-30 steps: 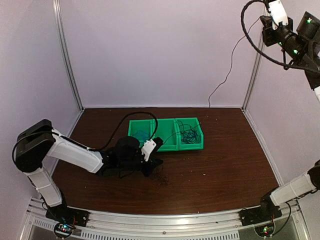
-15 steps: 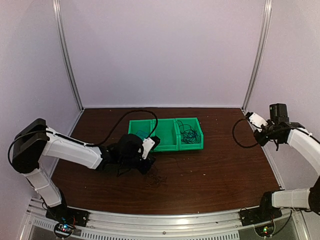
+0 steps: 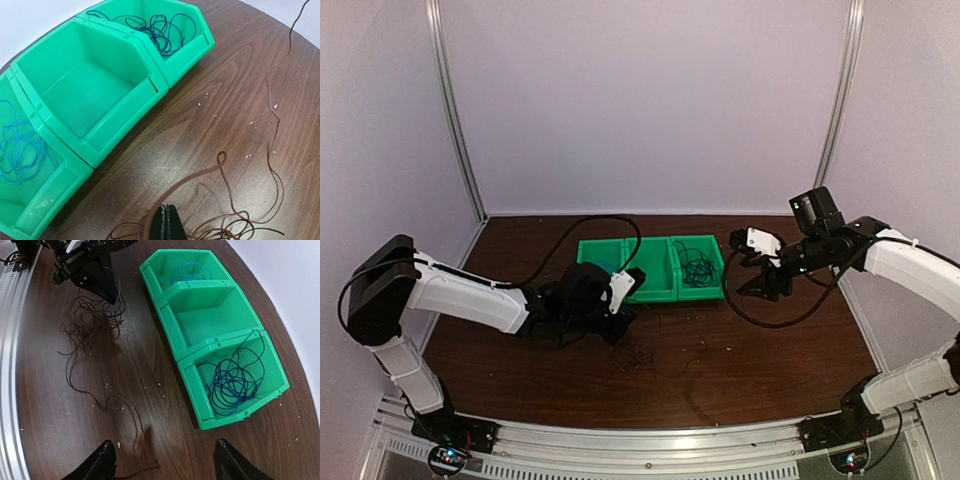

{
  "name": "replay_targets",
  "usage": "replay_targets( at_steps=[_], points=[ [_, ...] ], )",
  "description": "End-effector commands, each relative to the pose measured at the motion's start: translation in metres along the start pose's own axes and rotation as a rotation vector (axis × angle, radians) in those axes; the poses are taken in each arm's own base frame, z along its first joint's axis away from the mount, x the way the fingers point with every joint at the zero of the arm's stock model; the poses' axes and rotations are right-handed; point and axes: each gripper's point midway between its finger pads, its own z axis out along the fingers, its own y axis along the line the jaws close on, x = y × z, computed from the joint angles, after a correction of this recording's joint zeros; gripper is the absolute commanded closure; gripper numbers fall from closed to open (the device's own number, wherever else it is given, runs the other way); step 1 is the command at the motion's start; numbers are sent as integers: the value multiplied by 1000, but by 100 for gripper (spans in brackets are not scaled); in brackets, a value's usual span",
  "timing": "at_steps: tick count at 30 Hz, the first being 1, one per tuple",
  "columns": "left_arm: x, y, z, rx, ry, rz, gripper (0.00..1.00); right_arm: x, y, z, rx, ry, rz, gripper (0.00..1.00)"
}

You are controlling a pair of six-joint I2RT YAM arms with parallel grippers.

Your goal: Untangle the cables

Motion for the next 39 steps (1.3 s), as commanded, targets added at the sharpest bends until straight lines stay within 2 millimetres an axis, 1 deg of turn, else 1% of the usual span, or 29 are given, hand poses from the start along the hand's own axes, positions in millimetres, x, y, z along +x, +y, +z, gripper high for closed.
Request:
replay_targets(
  at_steps=[1,3,5,7,9,11,12,14,15,16,17,18,19,21,22,23,26,28,29,31,34,35,36,38,39],
  points=[
    [-28,-1,-12,13,-89,-2,100,-34,19,24,-196,-90,45,33],
    [-29,1,-13,-2,-93,-2,100,-35,24,22,-256,-68,45,38],
    [-30,3,-16,-12,-98,-2,100,-28,23,12,-245,-47,48,41],
    [-30,4,-20,-16,-105,-3,100,-16,7,-10,-160,-48,65,41],
    [-31,6,-23,-22,-114,0,100,7,-22,-39,-14,-12,52,38],
    [-33,7,-26,-25,-125,4,100,48,-56,-72,159,94,4,33],
    [-33,6,-27,-24,-127,8,100,87,-67,-82,240,238,-38,30],
    [-33,7,-26,-26,-126,10,100,154,-81,-99,333,506,-90,27],
    [-32,8,-25,-34,-118,9,100,177,-85,-107,354,590,-95,27],
    [-31,9,-24,-39,-114,6,100,190,-89,-115,361,635,-92,27],
    [-29,9,-23,-40,-108,4,100,196,-93,-120,356,650,-77,27],
    [-28,8,-22,-36,-106,3,100,194,-97,-125,349,631,-53,27],
    [-27,6,-20,-25,-103,2,100,186,-100,-128,330,592,-26,27],
    [-26,2,-17,2,-101,-3,100,161,-96,-126,256,480,14,27],
    [-26,-1,-15,14,-100,-5,100,148,-85,-123,187,423,29,26],
    [-26,-3,-13,26,-98,-9,100,132,-79,-118,141,361,29,25],
    [-28,-9,-8,58,-97,-15,100,91,-57,-98,24,247,16,23],
    [-29,-11,-5,69,-88,-10,100,69,-38,-83,-48,203,-7,21],
    [-28,-11,-3,65,-81,-10,100,63,-30,-76,-75,201,-25,20],
    [-29,-5,-3,31,-82,-16,100,67,-17,-65,-100,257,-43,19],
    [-32,7,-7,-35,-96,-25,100,79,-10,-64,-84,310,-66,17],
    [-33,9,-7,-47,-102,-24,100,82,-4,-62,-91,306,-69,16],
    [-35,10,-7,-52,-113,-26,100,88,5,-58,-108,305,-72,16],
    [-40,9,-5,-43,-126,-30,100,101,26,-44,-145,310,-73,15],
    [-42,8,-3,-38,-130,-34,100,113,39,-33,-169,329,-70,14]
  ],
)
